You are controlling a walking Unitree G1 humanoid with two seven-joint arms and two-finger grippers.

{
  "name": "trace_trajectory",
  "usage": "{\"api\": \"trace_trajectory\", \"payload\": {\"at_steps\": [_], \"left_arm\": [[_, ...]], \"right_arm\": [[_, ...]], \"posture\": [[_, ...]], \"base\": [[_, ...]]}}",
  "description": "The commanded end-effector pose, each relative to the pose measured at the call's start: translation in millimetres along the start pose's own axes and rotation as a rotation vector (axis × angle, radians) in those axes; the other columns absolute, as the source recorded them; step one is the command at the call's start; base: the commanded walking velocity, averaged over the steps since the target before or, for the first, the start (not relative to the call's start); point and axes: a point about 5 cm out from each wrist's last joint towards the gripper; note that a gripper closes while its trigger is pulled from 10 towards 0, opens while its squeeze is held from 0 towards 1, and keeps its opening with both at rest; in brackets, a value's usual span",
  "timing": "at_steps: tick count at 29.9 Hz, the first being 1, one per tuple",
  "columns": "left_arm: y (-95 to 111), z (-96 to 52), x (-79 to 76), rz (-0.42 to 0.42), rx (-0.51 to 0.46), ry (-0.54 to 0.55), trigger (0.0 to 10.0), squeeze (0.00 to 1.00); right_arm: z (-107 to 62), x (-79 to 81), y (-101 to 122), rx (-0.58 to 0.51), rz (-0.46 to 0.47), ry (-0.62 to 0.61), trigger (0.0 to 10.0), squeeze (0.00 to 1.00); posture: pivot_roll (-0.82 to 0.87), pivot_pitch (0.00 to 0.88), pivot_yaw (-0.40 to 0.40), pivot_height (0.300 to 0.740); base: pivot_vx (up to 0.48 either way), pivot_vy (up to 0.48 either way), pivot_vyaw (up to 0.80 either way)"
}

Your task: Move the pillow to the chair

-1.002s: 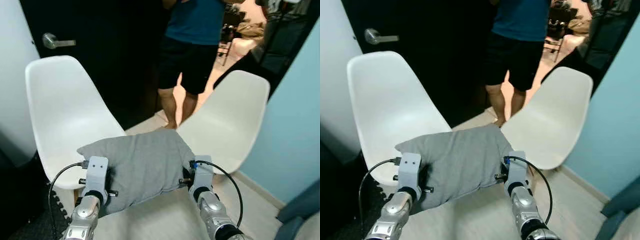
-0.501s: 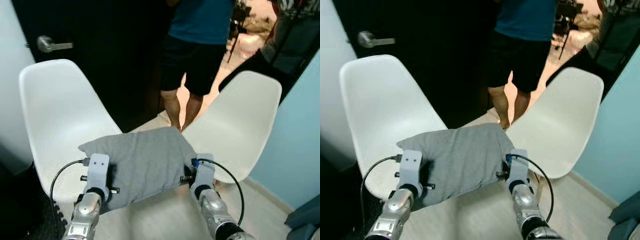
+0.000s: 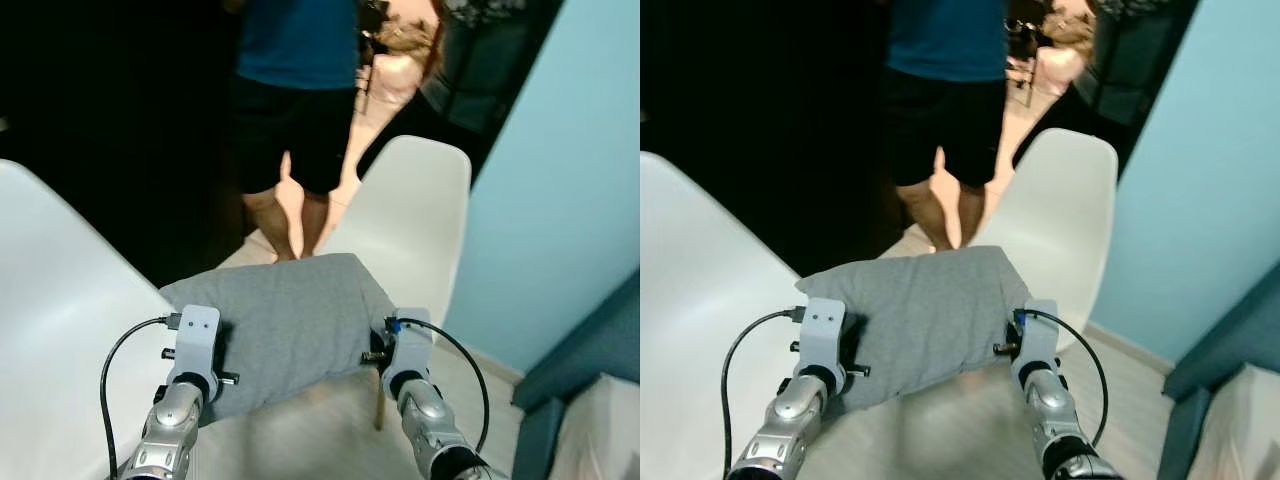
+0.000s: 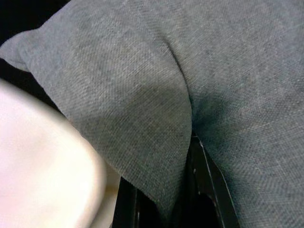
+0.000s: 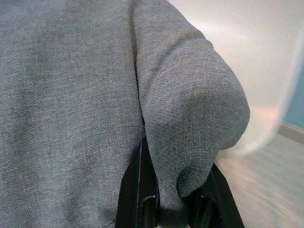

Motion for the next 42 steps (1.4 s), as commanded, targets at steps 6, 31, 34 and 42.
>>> {"api": "trace_trajectory", "payload": {"at_steps": [6,31,34,42], "left_arm": [[9.3,4.2,-3.9,0.008,-0.047,-0.022,10.0,0.00],[8.3,3.7,2.9,0.011,-0.048,-0.003,10.0,0.00],[8.0,3.2,3.4,0.010,-0.048,0.001,10.0,0.00],[7.0,2.5,4.5,0.014,-0.041,0.022,10.0,0.00]], "right_arm": [[2.6,3.1,6.5,-0.031,-0.005,0.014,10.0,0.00],[2.3,15.3,-1.1,0.013,-0.002,0.084,10.0,0.00],[2.1,15.7,-1.9,0.016,-0.002,0.086,10.0,0.00],[2.4,16.2,-1.0,0.013,-0.005,0.094,10.0,0.00]], "posture": [[0.09,0.000,-0.042,0.740],[0.10,0.000,-0.047,0.740],[0.11,0.000,-0.051,0.740],[0.11,0.000,-0.058,0.740]], "base": [[0.284,0.000,-0.80],[0.284,0.000,-0.40],[0.279,0.000,0.00],[0.102,0.000,0.00]]}}
Point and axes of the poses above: a point about 5 cm out from each wrist's last joint towards the gripper, its own z axis pointing out of the wrist towards the gripper, its own y axis along the axis of the wrist's last joint, x = y × z, and after that the axes turned 8 degrees about z, right-handed
